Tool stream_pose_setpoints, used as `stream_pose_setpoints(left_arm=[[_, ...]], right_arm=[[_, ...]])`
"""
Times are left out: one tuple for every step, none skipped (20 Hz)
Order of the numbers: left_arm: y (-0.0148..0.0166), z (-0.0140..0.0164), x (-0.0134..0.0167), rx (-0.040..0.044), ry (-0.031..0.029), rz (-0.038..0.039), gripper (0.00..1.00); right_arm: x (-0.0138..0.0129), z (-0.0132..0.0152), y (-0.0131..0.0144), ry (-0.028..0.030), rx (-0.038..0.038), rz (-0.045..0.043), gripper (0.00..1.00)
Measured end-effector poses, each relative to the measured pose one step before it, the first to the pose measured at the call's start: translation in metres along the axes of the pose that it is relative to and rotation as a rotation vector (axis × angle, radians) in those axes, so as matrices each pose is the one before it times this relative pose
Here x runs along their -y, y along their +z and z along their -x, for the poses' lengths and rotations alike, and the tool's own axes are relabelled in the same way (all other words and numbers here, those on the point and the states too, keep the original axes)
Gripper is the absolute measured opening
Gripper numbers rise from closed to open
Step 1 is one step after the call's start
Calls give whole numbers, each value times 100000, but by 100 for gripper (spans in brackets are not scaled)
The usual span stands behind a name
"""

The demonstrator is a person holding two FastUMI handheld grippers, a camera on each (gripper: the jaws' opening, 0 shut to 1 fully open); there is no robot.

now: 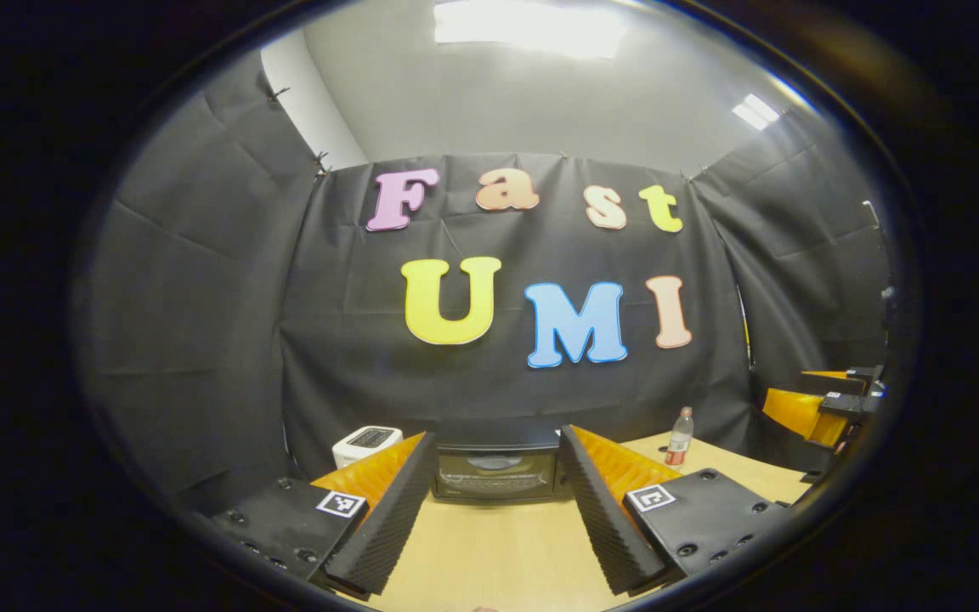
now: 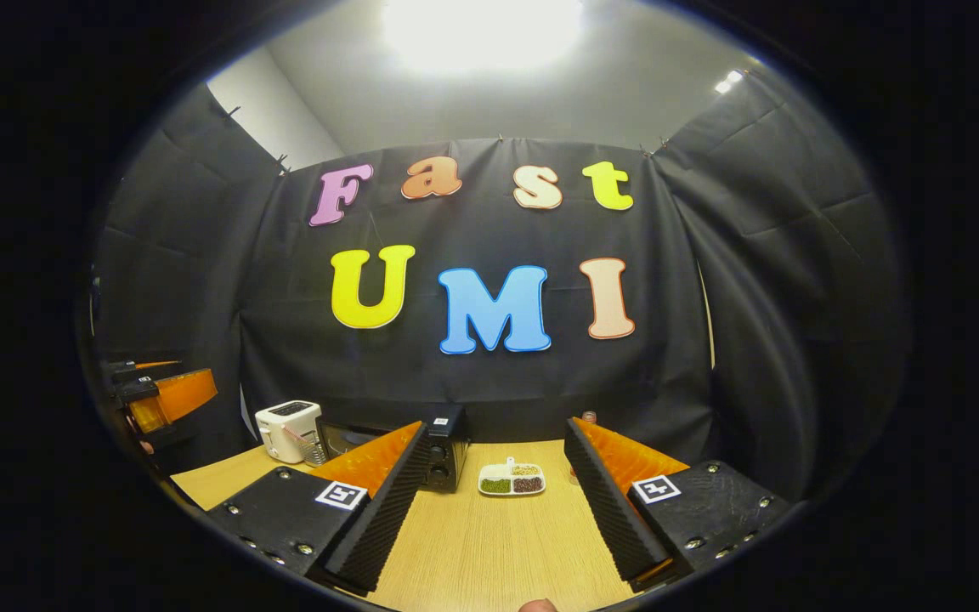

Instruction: Open the electric oven with the left hand, put the food in, and close the electric oven.

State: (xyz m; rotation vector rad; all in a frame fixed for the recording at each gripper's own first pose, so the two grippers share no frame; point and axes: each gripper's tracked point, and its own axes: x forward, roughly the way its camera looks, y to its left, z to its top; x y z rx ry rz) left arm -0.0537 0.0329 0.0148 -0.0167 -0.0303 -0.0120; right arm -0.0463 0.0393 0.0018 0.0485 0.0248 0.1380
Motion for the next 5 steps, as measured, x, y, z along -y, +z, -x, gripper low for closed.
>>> stream_pose_setpoints(left_arm=[[-78, 14, 103, -274, -414, -145, 100], [34, 65, -7, 17, -52, -239, 100], [63, 59, -9, 106, -103, -218, 100], [-39, -71, 137, 76, -58, -124, 96], [92, 32, 31, 269, -73, -101, 96]], right_arm=[[-65, 8, -9, 151, 56, 147, 98], [17, -67, -70, 52, -196, 302, 98], [-96, 49, -76, 238, -261, 222, 98], [-180, 29, -105, 425, -491, 195, 98], [-68, -7, -32, 205, -232, 283, 98]])
